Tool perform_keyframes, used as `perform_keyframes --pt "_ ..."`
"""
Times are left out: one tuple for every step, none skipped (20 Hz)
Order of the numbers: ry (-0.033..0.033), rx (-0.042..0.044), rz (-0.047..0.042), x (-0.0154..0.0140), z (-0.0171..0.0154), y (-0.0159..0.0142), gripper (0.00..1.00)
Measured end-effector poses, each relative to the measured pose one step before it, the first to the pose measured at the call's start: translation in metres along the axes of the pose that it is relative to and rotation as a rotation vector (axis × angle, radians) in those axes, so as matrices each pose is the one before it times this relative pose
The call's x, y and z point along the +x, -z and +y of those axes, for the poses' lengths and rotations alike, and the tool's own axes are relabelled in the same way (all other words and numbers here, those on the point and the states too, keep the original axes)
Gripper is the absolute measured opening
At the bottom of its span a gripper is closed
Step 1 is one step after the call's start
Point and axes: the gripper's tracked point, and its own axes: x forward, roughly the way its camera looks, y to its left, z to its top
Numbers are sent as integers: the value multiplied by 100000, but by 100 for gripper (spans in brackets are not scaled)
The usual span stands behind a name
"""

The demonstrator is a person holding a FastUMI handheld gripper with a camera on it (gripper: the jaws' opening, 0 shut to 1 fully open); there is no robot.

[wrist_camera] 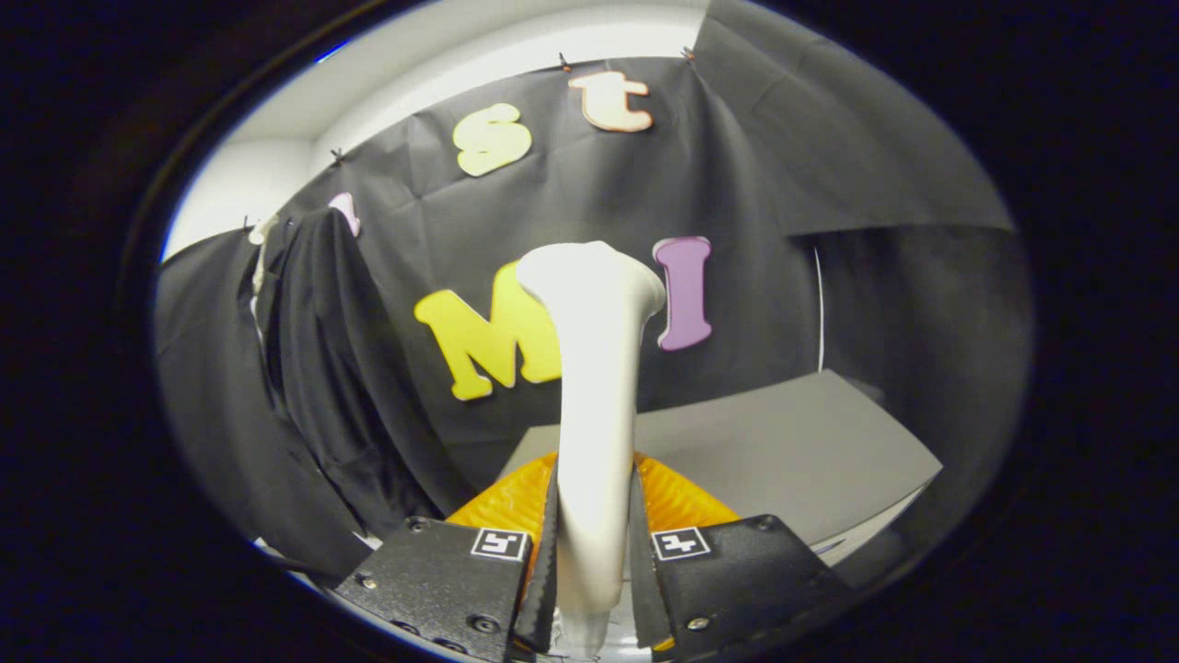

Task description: Iron the clothes twice with a garment steamer, once on the left side and once on the right side.

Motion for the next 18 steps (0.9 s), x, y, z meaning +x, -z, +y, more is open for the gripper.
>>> perform_keyframes --pt "-985 -1285 -2634 -651 1959 -1043 36" --pt "-1002 -1696 -2370 -176 2340 -861 36" --pt "-1009 -1226 -2070 -470 1920 -665 36" --pt "-1661 -1713 -1835 -370 2266 -846 36" --pt "-1573 -910 -1664 -613 1909 -537 36" --pt "-1725 -1058 -1882 -466 2188 -805 36" --pt "-1494 -989 -2008 -172 2237 -677 36" --pt "-1318 -720 -1437 29 1886 -545 36" --pt "-1206 -558 -1196 85 1676 -525 36" --pt "-1199 -629 -1268 345 1831 -560 36" --pt "-960 -1137 -1479 88 1991 -511 36" --pt "-923 -1104 -1031 463 1455 -443 36" --pt "-909 -683 -608 464 1228 -247 36" --pt "-873 -303 -557 456 1767 -328 36" --pt "-707 -907 -648 192 1440 -172 36" --pt "-515 -1439 -418 388 1402 -281 36" --pt "-723 -1357 -326 361 1168 -10 36" --pt "-1013 -1395 -337 639 1181 -218 36"
